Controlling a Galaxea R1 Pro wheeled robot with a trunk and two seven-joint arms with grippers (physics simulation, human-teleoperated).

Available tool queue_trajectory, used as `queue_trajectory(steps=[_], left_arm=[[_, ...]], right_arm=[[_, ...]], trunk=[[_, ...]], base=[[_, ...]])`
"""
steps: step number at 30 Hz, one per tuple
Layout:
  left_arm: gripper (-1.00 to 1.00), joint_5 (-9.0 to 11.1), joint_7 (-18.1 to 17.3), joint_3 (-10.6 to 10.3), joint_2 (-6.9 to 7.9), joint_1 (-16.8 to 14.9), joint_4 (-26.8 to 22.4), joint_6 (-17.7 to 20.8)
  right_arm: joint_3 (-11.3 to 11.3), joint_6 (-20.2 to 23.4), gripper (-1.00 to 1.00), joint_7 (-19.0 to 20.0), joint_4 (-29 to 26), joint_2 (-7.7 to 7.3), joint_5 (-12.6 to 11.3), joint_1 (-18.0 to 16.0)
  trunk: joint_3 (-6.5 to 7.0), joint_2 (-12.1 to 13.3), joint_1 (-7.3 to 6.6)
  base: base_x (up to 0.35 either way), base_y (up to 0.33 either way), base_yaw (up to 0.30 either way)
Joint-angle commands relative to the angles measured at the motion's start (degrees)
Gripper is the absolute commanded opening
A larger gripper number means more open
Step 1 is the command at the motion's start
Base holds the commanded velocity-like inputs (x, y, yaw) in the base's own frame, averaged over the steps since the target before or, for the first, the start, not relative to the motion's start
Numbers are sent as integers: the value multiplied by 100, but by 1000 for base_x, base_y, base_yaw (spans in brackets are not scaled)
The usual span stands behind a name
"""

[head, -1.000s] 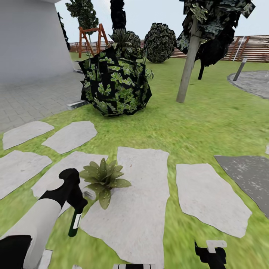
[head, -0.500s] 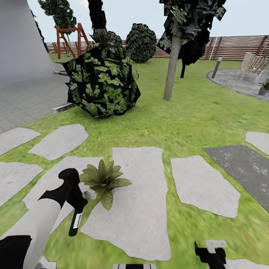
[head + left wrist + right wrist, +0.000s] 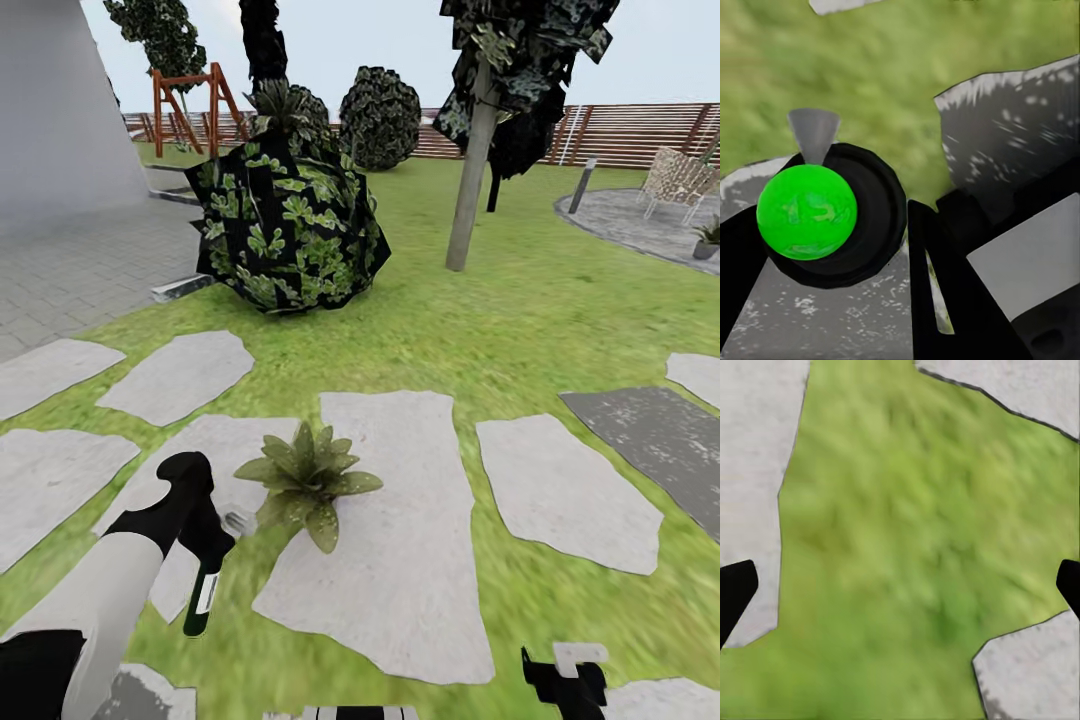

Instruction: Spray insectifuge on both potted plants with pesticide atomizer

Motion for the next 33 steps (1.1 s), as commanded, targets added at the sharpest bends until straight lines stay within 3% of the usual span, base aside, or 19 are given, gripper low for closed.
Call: queue_trajectory(steps=[1, 6, 10, 13, 20, 23, 27, 33], left_arm=[[-100, -48, -56, 1, -1, -1, -4, 61], [-100, -47, -56, 1, -6, 49, 11, 59], [-100, -47, -32, -9, -16, 429, -40, 45], [-100, -25, 353, 6, 7, 609, -46, 36], [-100, 524, 476, 31, -2, 658, -61, 24], [-100, 774, 486, 183, 25, 639, -209, 0], [-100, 821, 481, 216, 30, 620, -444, -24], [-100, 817, 477, 203, 32, 649, -417, -28]], right_arm=[[-27, -20, 100, -36, 10, -1, 60, -6], [-27, -20, 100, -36, 10, -1, 58, -6], [-27, -20, 100, -36, 10, -1, 57, -6], [-27, -20, 100, -36, 10, -1, 57, -6], [-27, -20, 100, -36, 10, 6, 57, -6], [-27, -20, 100, -36, 18, 6, 64, -6], [-27, -20, 100, -36, 12, 6, 58, -6], [-27, -20, 100, -36, 10, -1, 66, -6]], trunk=[[-4, -1, 1], [-4, -1, 1], [-4, -1, 1], [-4, -1, 1], [-4, -1, 1], [-4, -1, 1], [-4, -1, 1], [-4, -1, 1]], base=[[232, 253, 0], [260, 213, -8], [68, 44, -217], [6, 4, -185], [0, 0, -29], [0, 0, -242], [0, 0, -150], [0, 186, -5]])
